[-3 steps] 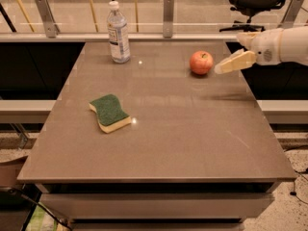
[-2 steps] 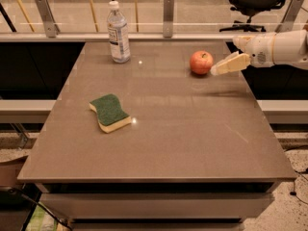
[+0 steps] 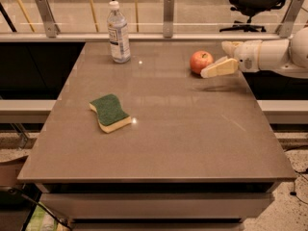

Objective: Pick apple

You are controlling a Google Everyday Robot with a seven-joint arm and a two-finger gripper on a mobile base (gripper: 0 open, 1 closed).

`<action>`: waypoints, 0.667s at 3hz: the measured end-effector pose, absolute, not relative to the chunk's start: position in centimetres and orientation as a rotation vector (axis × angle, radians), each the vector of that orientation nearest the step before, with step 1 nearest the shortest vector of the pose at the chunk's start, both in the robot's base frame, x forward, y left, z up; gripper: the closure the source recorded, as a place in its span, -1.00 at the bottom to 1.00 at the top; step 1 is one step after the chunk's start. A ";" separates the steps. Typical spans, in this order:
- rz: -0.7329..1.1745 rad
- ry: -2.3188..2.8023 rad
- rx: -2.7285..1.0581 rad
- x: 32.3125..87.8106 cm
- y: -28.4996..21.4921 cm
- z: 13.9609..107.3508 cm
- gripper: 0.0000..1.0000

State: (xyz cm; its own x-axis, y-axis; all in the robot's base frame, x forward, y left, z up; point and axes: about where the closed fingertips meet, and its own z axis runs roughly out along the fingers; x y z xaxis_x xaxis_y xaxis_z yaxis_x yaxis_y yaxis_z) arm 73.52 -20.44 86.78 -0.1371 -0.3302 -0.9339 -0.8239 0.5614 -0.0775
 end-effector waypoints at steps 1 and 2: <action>0.618 1.679 -0.972 74.5 -19.0 86.2 -1.00; 0.627 1.675 -0.974 74.6 -18.6 86.0 -0.72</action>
Offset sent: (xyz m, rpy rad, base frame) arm 0.0092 0.0141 -0.0055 0.0365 -0.0084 0.0321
